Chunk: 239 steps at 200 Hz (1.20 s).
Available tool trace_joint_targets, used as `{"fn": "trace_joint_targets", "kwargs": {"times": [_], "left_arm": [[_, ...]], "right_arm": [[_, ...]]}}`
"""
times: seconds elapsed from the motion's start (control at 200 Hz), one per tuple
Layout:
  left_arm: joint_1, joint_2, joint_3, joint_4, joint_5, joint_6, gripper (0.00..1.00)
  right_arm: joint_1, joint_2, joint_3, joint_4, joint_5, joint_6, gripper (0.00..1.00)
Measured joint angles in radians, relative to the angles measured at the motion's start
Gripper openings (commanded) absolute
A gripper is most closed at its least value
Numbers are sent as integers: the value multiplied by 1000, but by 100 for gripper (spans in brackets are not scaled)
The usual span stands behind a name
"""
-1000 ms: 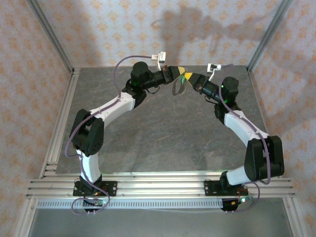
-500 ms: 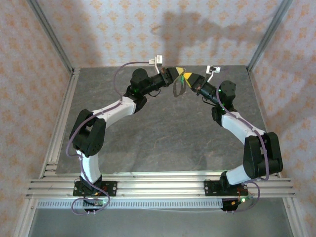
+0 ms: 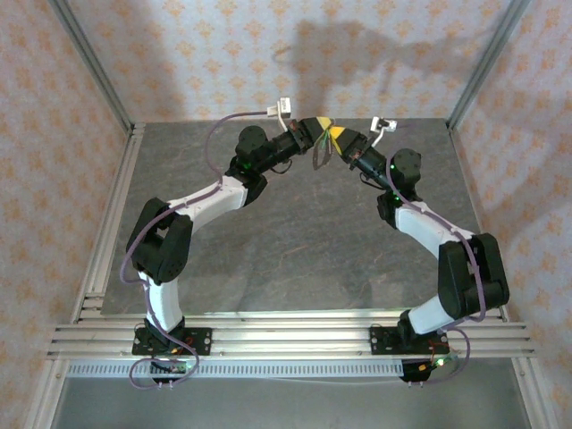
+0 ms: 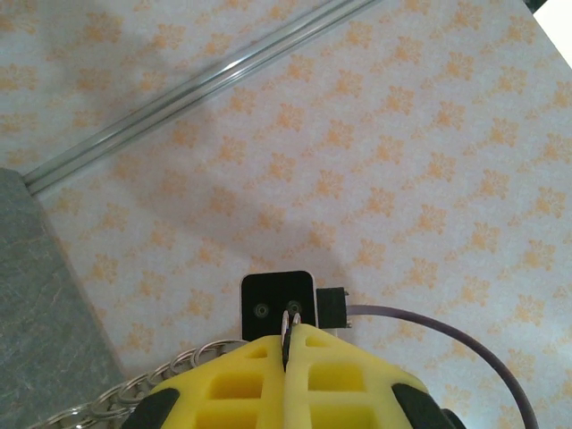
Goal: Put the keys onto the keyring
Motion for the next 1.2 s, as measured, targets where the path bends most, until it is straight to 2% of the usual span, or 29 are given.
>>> {"fn": "trace_joint_targets", "kwargs": {"times": [0.741, 1.006, 1.106, 1.196], "left_arm": [[-1, 0, -7, -11, 3, 1, 0], [-6, 0, -7, -42, 31, 5, 0], [-14, 0, -7, -44, 38, 6, 0], [-24, 0, -7, -49, 47, 8, 0]], "right_arm": [[2, -20, -21, -44, 11, -84, 0], [0, -101, -21, -243, 16, -236, 0], [-11, -133, -32, -287, 9, -269, 15], [-30, -156, -53, -313, -8, -288, 20]]}}
